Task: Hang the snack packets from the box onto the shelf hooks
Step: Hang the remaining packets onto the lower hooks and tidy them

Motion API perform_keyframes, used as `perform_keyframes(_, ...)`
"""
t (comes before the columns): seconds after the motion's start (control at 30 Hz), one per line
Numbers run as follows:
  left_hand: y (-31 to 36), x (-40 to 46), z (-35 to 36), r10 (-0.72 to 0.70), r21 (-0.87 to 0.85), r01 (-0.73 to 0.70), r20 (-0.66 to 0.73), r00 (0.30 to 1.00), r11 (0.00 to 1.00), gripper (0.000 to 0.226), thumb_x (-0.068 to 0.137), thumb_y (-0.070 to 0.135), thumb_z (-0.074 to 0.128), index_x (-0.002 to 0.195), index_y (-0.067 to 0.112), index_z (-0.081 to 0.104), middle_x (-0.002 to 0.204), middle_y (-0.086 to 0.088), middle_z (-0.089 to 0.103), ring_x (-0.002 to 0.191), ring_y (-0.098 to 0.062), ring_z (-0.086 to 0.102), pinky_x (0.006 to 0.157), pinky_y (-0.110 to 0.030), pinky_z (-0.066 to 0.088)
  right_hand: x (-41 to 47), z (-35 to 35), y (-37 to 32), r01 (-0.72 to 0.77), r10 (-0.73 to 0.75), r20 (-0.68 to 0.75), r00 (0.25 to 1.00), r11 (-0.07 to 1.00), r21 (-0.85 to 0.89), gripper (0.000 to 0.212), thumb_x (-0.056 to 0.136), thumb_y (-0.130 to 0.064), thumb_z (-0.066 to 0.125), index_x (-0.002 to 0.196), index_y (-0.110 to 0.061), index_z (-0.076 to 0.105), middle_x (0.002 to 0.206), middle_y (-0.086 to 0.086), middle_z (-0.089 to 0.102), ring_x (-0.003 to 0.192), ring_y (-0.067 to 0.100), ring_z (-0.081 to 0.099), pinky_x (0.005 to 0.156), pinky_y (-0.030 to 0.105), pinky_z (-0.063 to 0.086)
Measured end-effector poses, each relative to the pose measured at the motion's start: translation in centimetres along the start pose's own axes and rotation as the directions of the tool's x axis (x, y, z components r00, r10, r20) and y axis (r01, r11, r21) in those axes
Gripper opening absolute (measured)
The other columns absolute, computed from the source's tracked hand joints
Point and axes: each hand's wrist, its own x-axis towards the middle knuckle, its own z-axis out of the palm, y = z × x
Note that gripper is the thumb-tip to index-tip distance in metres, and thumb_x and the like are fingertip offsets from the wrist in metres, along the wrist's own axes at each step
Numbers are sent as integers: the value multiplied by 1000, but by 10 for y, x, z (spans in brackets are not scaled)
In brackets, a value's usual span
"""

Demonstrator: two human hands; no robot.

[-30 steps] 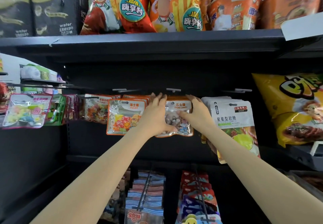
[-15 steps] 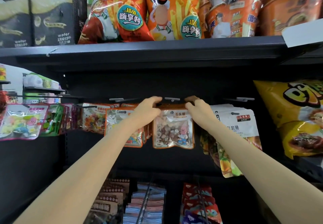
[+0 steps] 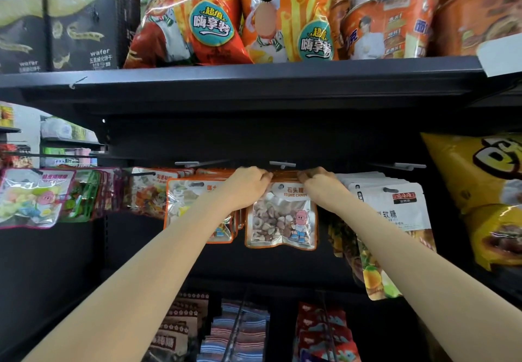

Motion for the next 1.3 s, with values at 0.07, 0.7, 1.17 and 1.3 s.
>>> perform_keyframes(0.07,-2,0,2,-20,-47,20,-9,1000,999,39,104,24,28,129,9,53,117,-13,62,104,-24,60,80,-25,41,-3,1,0,6,-6,-24,1000,1000,13,37,101,-8,27,129,4,48,134,24,44,125,37,39,98,36,32)
perform_keyframes(0.7,6,-1,12,-99,-238,62,-145,984,969,30,101,19,39,119,10,59,95,-5,66,86,-19,64,62,-15,44,-10,5,2,231,-207,-254,945,970,69,29,101,-15,35,105,-2,60,89,5,54,75,14,50,57,17,34)
perform_keyframes(1.17,-78,-70,22,158,61,-149,-542,825,987,35,84,8,59,119,15,58,120,1,54,111,-15,51,97,-27,42,-77,56,-39,326,-535,-634,558,844,-426,30,85,-24,38,86,-11,65,94,6,60,88,22,52,76,34,44)
perform_keyframes(1.3,-90,-77,13,262,172,-210,-387,884,963,52,89,22,57,139,21,41,146,6,37,135,-10,33,110,-25,22,-82,77,-61,351,-507,-593,625,862,-366,19,86,-15,48,89,-7,65,92,8,59,84,22,55,68,33,49)
